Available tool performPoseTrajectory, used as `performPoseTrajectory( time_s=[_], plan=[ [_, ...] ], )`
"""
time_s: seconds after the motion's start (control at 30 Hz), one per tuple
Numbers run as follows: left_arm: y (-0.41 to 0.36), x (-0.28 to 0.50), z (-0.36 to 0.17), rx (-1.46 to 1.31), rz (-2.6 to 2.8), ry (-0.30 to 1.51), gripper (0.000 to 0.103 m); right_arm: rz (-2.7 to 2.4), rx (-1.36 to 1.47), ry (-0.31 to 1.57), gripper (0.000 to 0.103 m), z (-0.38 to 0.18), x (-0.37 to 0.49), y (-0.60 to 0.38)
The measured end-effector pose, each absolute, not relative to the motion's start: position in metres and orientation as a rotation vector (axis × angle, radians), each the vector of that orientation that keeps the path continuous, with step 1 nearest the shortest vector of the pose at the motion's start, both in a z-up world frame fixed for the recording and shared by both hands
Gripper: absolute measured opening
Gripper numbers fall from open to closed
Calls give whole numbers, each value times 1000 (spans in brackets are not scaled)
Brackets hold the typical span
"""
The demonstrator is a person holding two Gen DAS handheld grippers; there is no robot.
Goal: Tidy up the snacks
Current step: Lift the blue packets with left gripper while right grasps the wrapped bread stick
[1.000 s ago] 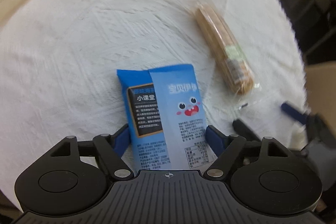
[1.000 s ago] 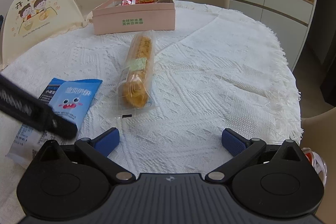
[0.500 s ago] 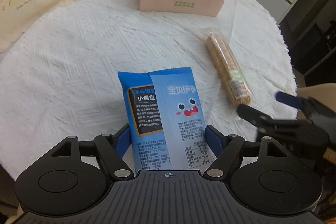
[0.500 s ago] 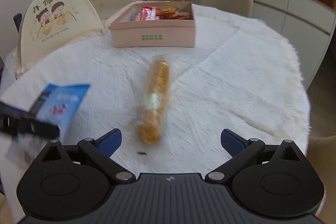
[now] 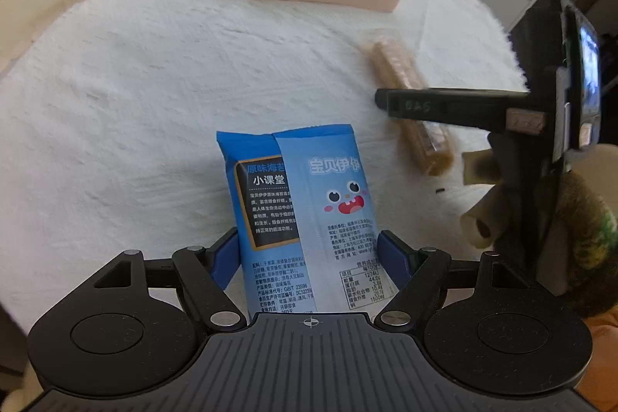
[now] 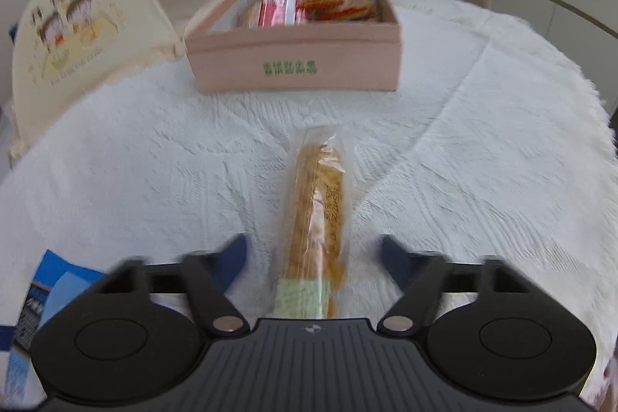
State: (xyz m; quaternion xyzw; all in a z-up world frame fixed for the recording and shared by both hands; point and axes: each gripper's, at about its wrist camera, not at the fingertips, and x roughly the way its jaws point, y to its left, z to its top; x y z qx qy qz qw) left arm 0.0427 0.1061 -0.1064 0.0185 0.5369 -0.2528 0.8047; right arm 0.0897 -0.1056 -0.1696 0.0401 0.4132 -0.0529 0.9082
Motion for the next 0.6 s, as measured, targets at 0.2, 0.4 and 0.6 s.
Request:
performPoseTrajectory(
  time_s=[0.2,0.4,0.6],
  plan=[
    [114,64,-66,-103,-599,995,81,-20,113,788,1,-112,46,-120],
    [113,135,10,-169,-583,824,83,6,125,619,3,-22,26,-145],
    [104,172,0,-146,-592,862,83,4,92,762,29,-63,48,-132]
  ],
)
